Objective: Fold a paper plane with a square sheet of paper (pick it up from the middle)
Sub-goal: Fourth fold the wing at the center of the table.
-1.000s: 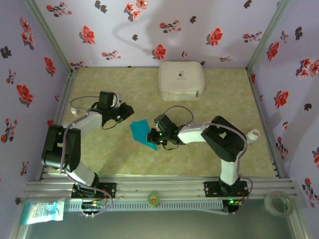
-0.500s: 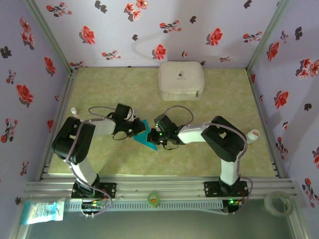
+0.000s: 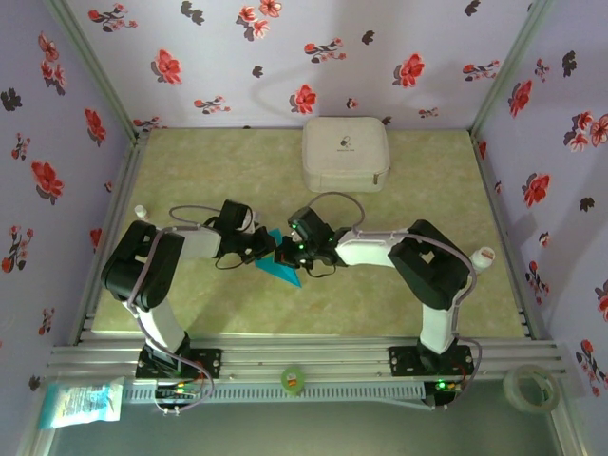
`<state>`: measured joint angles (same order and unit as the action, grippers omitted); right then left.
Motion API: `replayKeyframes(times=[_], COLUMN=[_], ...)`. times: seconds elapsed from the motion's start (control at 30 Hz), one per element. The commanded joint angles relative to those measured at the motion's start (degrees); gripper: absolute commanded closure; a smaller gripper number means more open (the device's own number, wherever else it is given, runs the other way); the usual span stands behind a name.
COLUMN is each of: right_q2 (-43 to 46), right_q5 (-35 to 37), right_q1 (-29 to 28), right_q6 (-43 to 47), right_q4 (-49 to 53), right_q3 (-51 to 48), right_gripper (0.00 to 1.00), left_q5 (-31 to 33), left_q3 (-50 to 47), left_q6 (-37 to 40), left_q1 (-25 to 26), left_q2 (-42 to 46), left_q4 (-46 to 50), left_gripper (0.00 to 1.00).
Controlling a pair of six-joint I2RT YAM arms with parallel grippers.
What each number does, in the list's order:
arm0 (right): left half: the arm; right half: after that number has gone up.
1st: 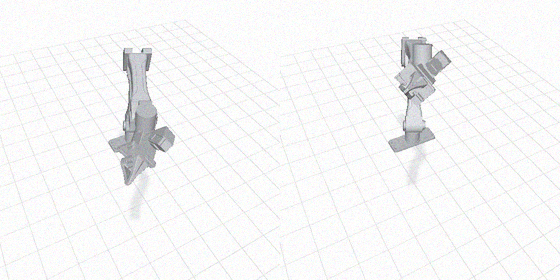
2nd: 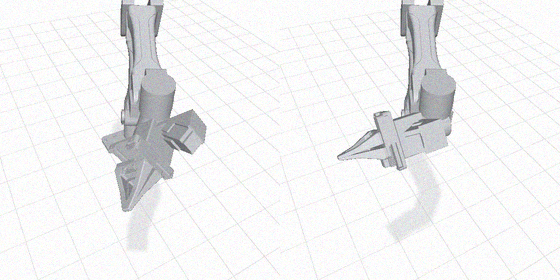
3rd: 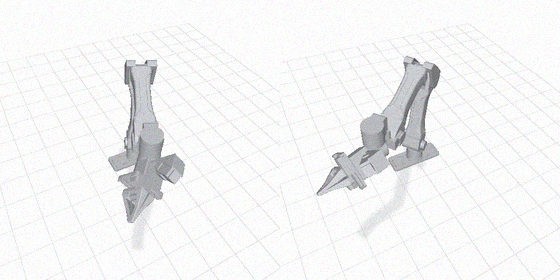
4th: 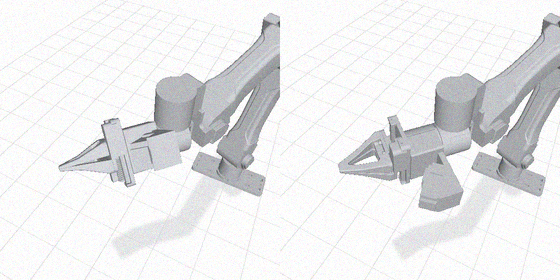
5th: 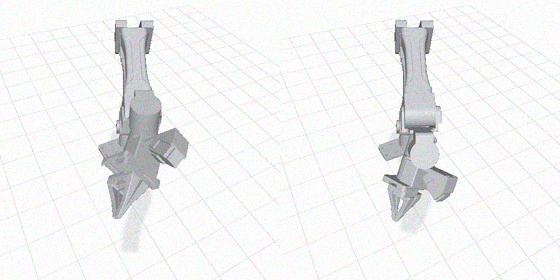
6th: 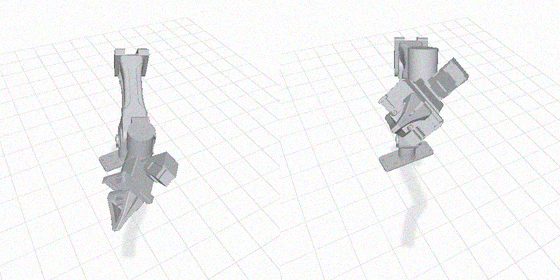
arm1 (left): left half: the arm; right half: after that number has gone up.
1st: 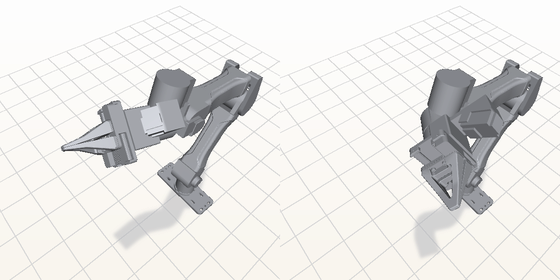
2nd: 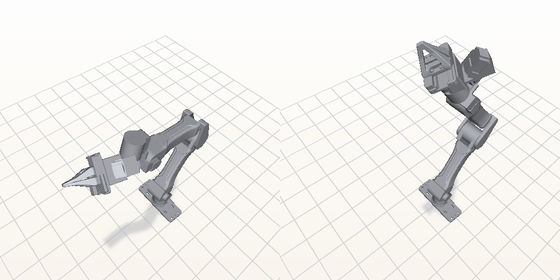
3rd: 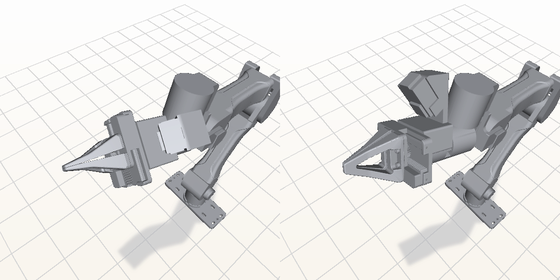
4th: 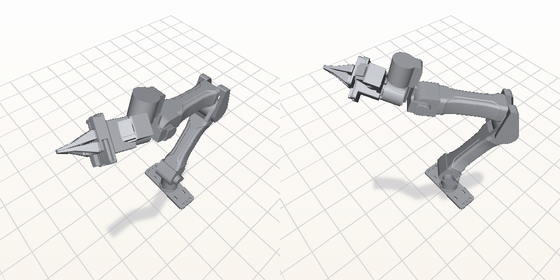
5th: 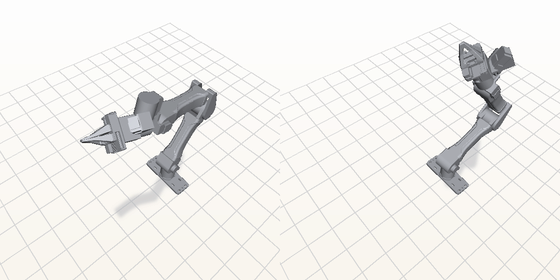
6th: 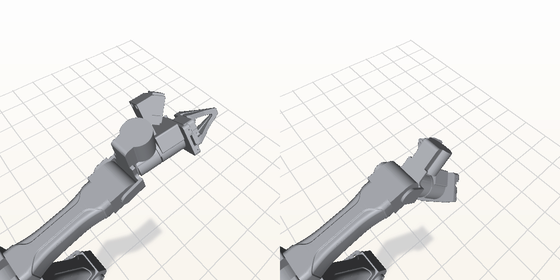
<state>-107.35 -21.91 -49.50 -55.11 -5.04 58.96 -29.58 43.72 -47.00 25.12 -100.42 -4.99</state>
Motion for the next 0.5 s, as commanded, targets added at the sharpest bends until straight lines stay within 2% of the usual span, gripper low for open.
replayKeyframes(times=[0.0, 0.2, 0.33, 0.47], right_q2=[-3.3, -3.6, -0.6, 3.1], right_q5=[-0.2, -0.1, -1.1, -1.0], right_q1=[0.4, 0.5, 0.5, 0.5], right_q6=[0.0, -2.7, -4.5, -4.1], right_q4=[1.3, -4.5, -8.6, -8.6], right_q3=[-0.9, -9.2, -14.0, -16.9], right_gripper=[0.97, 0.97, 0.95, 0.94], left_q5=[4.4, 4.4, 4.5, 4.5], left_q3=[-1.5, -1.3, -1.5, -1.6], left_q6=[0.9, 1.1, 1.1, 1.1], left_q1=[-0.3, -0.6, -1.0, -1.3], left_q2=[-1.4, -1.7, -1.8, -2.1], left_q4=[3.8, 4.0, 4.0, 4.0], left_gripper=[0.93, 0.93, 0.93, 0.93])
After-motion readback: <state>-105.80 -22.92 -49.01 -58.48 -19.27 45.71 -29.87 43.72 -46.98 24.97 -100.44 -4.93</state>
